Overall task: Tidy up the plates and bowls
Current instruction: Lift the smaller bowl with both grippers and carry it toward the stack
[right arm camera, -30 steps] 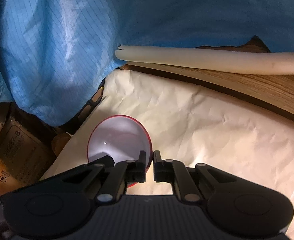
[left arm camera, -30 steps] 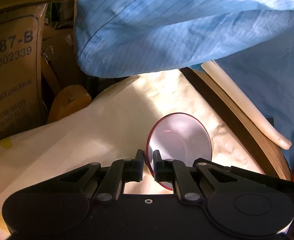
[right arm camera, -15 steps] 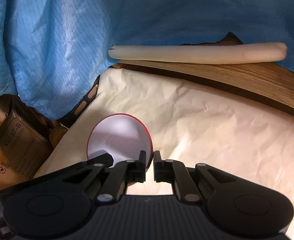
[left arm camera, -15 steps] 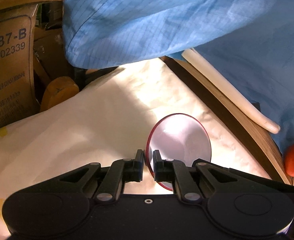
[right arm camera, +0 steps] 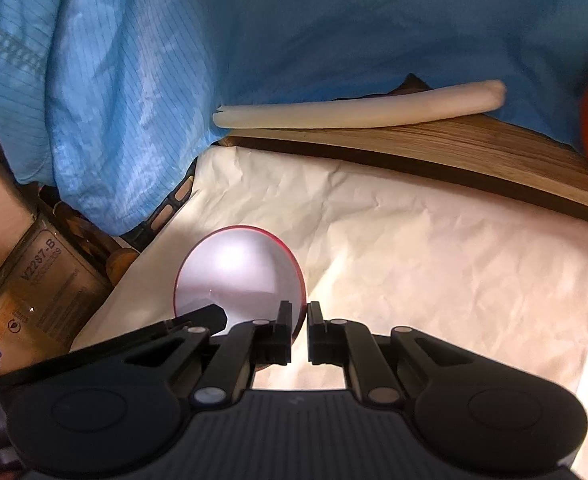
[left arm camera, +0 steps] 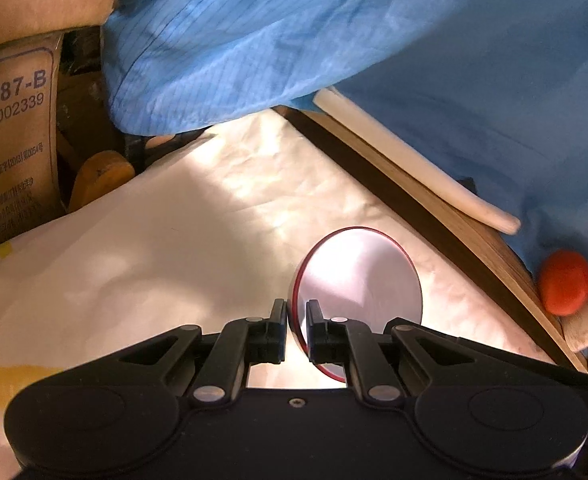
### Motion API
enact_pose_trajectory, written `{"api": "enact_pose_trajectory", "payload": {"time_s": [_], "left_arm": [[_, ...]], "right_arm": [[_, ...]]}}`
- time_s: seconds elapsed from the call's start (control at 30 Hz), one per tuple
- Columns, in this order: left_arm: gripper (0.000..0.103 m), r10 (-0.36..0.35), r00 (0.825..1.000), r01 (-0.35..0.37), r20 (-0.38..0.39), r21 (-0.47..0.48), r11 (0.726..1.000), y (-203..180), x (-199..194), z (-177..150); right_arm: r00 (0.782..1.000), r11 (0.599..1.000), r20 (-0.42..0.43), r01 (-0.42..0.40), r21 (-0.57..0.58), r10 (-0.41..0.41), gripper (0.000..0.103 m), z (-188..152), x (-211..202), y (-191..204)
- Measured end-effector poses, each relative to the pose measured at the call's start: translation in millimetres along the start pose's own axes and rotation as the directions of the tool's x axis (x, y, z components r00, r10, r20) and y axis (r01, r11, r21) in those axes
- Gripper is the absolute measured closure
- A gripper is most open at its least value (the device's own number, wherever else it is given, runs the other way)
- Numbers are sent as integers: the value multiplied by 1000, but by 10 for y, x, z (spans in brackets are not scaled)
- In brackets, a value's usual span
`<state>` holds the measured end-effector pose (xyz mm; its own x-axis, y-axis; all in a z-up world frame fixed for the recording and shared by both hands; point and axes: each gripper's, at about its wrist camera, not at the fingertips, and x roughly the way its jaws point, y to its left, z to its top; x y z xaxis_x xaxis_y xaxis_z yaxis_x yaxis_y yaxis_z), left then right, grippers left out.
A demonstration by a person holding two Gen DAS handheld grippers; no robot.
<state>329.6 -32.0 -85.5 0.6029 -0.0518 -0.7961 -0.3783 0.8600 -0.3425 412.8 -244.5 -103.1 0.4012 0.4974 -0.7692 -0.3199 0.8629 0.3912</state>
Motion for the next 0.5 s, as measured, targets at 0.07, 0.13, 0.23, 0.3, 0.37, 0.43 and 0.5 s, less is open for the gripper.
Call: {"api": "enact_pose_trajectory", "payload": {"time_s": [0.07, 0.13, 0.23, 0.3, 0.37, 0.43, 0.5], "left_arm": [[94, -9, 1000, 9, 5, 12, 1000, -27, -40, -26], [94, -18, 1000, 18, 8, 29, 999, -61, -76, -55], [94, -32, 999, 31, 11, 50, 998, -127, -129, -105], [94, -40, 999, 40, 11, 63, 997, -163, -153, -135], [94, -47, 999, 47, 10, 76, 996, -209, -175, -170], [94, -55, 998, 54, 6, 88, 995, -251, -200, -205], [94, -63, 998, 62, 5, 100, 993, -290, -222, -236]], "right_arm": [[1000, 1000, 11, 3, 6, -3, 96, -40, -53, -15], [1000, 1000, 27, 7, 13, -8, 96, -83, -120, -33], [999, 1000, 43, 13, 28, -14, 96, -137, -213, -44], [998, 999, 52, 20, 35, -22, 96, -177, -277, -54], [998, 999, 58, 26, 37, -28, 95, -211, -337, -65], [997, 998, 64, 31, 47, -34, 95, -248, -390, -84], [997, 998, 70, 35, 54, -39, 95, -280, -445, -108]]}}
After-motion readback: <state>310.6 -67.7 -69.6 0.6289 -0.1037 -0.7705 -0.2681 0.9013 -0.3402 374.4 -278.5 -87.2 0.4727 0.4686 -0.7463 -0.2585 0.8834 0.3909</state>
